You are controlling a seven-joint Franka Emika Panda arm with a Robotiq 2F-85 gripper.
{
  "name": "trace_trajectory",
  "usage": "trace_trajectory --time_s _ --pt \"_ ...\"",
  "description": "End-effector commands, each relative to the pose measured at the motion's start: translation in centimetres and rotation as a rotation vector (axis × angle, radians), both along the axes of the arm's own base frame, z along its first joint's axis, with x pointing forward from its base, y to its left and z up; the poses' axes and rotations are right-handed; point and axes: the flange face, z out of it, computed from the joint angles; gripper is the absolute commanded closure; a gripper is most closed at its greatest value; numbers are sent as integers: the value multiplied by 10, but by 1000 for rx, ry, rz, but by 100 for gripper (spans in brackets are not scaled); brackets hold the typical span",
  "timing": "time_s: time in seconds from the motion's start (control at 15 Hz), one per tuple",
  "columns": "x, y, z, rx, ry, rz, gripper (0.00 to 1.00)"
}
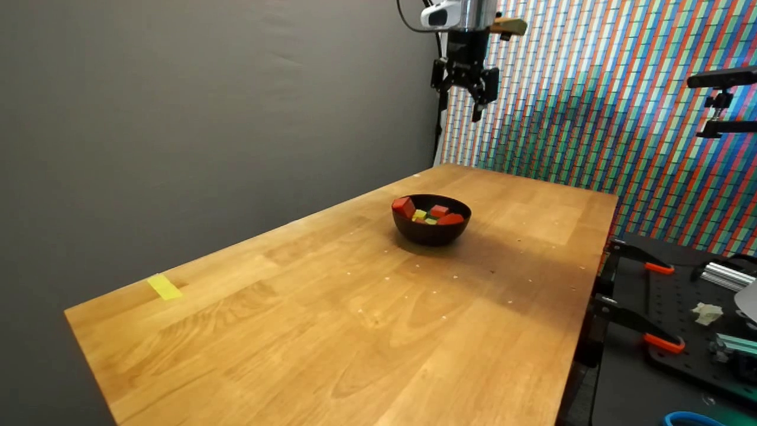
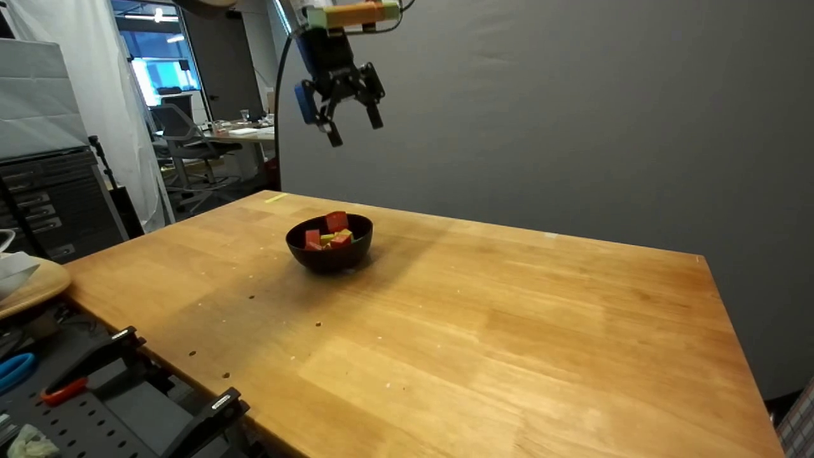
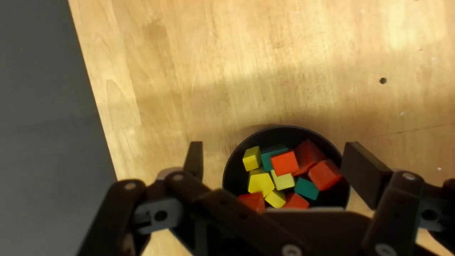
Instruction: Put the blocks in the bowl
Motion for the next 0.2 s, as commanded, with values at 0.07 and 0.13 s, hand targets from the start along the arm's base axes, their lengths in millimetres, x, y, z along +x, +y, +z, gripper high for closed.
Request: trace_trajectory --time_s 0.07,0.13 --pt "-43 -35 103 90 34 -244 0" --pt "-25 -21 65 58 46 -156 0"
